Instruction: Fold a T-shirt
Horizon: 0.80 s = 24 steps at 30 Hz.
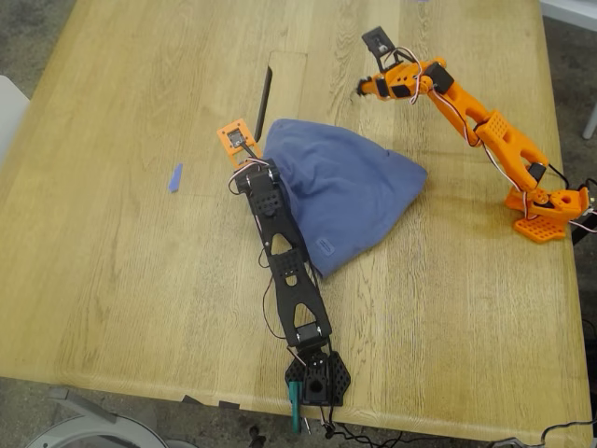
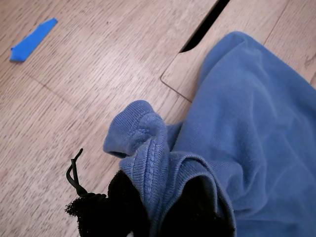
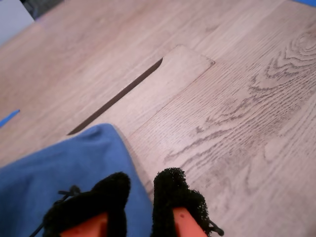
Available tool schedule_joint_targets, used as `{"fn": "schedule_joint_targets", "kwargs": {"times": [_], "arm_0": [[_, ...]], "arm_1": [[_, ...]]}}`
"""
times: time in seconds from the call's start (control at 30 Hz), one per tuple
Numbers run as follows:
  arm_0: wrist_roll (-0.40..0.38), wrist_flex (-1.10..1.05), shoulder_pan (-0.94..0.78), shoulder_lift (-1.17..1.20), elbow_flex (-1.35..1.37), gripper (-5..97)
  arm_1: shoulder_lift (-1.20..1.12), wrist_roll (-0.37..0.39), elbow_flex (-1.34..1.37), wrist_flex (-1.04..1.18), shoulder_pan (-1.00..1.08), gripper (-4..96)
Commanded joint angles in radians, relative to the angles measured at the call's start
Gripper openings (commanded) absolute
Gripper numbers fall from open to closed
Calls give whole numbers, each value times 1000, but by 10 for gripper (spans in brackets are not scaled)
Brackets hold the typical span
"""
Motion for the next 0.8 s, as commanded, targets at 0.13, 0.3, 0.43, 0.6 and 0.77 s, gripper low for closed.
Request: {"fn": "schedule_joint_targets", "kwargs": {"times": [0.13,0.3,0.43,0.6,0.77], "arm_0": [[0,23,37,183,-84,-2],[0,91,77,209,-84,-2],[5,123,104,232,-84,-2],[8,141,150,261,-84,-2],[9,147,198,285,-84,-2]], "arm_1": [[-43,175,-40,-192,-48,144],[-81,272,-40,-259,-69,137],[-95,331,-40,-255,-75,125],[-109,387,-40,-242,-91,153],[-112,451,-40,-215,-114,179]]}}
